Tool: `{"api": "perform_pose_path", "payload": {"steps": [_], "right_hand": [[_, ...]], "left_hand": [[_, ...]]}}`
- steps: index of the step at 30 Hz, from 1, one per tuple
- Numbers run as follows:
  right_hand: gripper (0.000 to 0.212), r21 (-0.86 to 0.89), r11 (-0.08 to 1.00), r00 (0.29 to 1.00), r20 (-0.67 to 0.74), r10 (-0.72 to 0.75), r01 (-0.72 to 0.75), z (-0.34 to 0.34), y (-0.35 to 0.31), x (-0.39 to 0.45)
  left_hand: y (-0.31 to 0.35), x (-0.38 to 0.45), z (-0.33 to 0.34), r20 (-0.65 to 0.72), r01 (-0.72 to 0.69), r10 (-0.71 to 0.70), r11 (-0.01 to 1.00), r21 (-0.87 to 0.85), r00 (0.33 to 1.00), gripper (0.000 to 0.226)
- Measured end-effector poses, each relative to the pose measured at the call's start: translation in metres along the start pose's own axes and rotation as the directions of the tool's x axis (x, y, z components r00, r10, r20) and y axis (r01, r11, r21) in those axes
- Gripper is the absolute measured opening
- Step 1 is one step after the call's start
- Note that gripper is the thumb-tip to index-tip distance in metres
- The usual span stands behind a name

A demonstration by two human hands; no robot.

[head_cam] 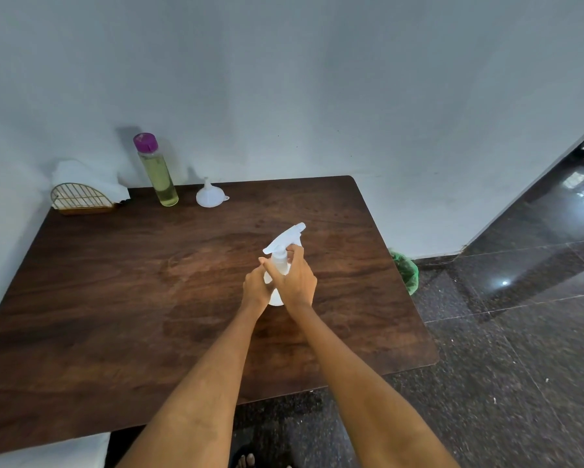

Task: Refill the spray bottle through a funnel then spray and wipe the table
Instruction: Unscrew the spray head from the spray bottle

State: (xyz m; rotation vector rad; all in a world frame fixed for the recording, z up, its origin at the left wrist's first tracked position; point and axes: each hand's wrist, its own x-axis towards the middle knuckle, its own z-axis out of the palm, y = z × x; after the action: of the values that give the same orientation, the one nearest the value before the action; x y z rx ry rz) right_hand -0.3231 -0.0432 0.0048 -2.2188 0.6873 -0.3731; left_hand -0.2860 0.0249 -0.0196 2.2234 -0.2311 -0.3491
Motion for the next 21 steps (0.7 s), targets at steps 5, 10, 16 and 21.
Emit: {"api": "perform_pose_path", "payload": {"steps": [5, 10, 16, 21], "right_hand": [[0.042, 0.024, 0.999, 0.995, -0.092, 0.037, -0.035, 0.007, -0.006, 0.004], [0.037, 0.046, 0.992, 0.985, -0.132, -0.108, 0.115, 0.008, -0.005, 0.003], [0.043, 0.053, 0.998, 0.999, -0.029, 0.042, -0.04, 0.007, -0.006, 0.011], [0.039, 0.248, 0.969, 0.997, -0.066, 0.037, -0.02, -0.003, -0.011, 0.018]], "left_hand": [[0.001, -0.001, -0.001, 0.002, -0.008, 0.008, 0.999, -0.033, 1.0, 0.026], [0.003, 0.0, -0.001, -0.003, 0.023, -0.023, 0.999, 0.03, 1.0, 0.025], [0.003, 0.0, 0.0, 0.016, 0.024, -0.023, 0.999, -0.033, 1.0, 0.029], [-0.001, 0.004, 0.0, 0.056, 0.054, -0.053, 0.998, -0.025, 0.997, 0.046]]}}
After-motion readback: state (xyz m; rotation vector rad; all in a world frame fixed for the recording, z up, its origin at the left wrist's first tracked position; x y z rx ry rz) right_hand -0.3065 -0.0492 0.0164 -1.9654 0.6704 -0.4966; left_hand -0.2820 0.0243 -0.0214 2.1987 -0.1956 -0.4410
